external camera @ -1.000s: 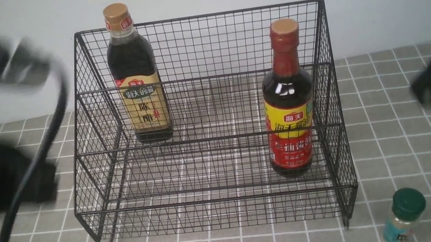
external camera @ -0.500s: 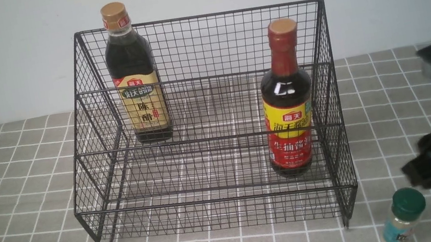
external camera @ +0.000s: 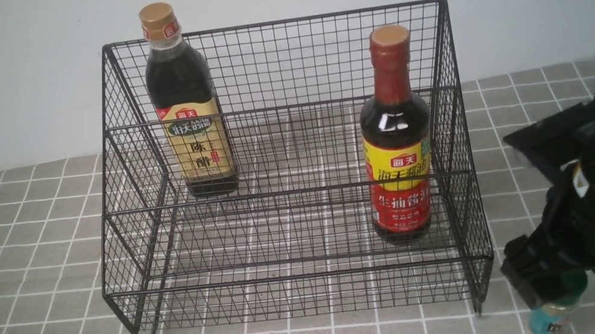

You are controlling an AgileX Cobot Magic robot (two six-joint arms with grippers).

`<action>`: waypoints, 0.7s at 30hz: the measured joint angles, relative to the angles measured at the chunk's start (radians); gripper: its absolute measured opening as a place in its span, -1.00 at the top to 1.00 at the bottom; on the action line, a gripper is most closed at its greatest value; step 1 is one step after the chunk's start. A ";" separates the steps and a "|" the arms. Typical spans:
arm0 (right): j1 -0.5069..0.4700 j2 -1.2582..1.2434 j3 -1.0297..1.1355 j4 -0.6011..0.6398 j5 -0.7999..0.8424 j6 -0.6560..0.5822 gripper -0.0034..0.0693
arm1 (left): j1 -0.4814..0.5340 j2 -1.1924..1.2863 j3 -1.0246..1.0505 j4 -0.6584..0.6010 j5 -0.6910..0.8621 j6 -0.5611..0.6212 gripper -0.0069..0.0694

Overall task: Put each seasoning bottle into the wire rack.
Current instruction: Use the right arm to grab the condiment bottle closest to it, then use the right arm to put the condiment bottle back on the shelf

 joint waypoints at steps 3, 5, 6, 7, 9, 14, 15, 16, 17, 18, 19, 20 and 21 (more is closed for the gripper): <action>0.000 0.005 0.000 0.000 -0.005 0.000 -0.26 | 0.000 0.000 0.000 0.000 0.000 0.000 0.84; 0.000 0.005 0.000 -0.001 -0.003 0.000 -0.01 | 0.000 0.000 0.000 0.000 0.000 0.000 0.84; 0.000 0.005 0.000 -0.001 -0.003 -0.001 -0.02 | 0.000 0.000 0.000 0.000 0.000 0.000 0.84; 0.000 0.005 0.000 -0.001 0.001 -0.005 -0.03 | 0.000 0.000 0.000 0.000 0.000 0.000 0.84; 0.000 0.005 -0.002 -0.001 0.018 -0.014 -0.03 | 0.000 0.000 0.000 0.001 0.000 0.000 0.84; 0.000 -0.035 -0.080 -0.001 0.149 -0.026 -0.03 | 0.000 0.000 0.000 0.001 0.000 0.000 0.84; 0.000 -0.054 -0.103 -0.001 0.169 -0.026 -0.03 | 0.000 0.000 0.000 0.001 0.000 0.000 0.84; 0.000 -0.079 -0.136 0.002 0.181 -0.026 -0.03 | 0.000 0.000 0.000 0.001 0.000 0.000 0.84; 0.000 -0.107 -0.165 0.008 0.187 -0.026 -0.03 | 0.000 0.000 0.000 0.001 0.000 0.000 0.84; 0.000 -0.125 -0.193 0.017 0.188 -0.026 -0.03 | 0.000 0.000 0.000 0.001 0.000 0.000 0.84; 0.000 -0.169 -0.236 0.036 0.193 -0.026 -0.03 | 0.000 0.000 0.000 0.001 0.000 0.000 0.84; 0.000 -0.193 -0.271 0.057 0.195 -0.026 -0.03 | 0.000 0.000 0.000 0.002 0.000 0.000 0.84; 0.000 -0.223 -0.305 0.077 0.199 -0.026 -0.03 | 0.000 0.000 0.000 0.003 0.000 0.000 0.84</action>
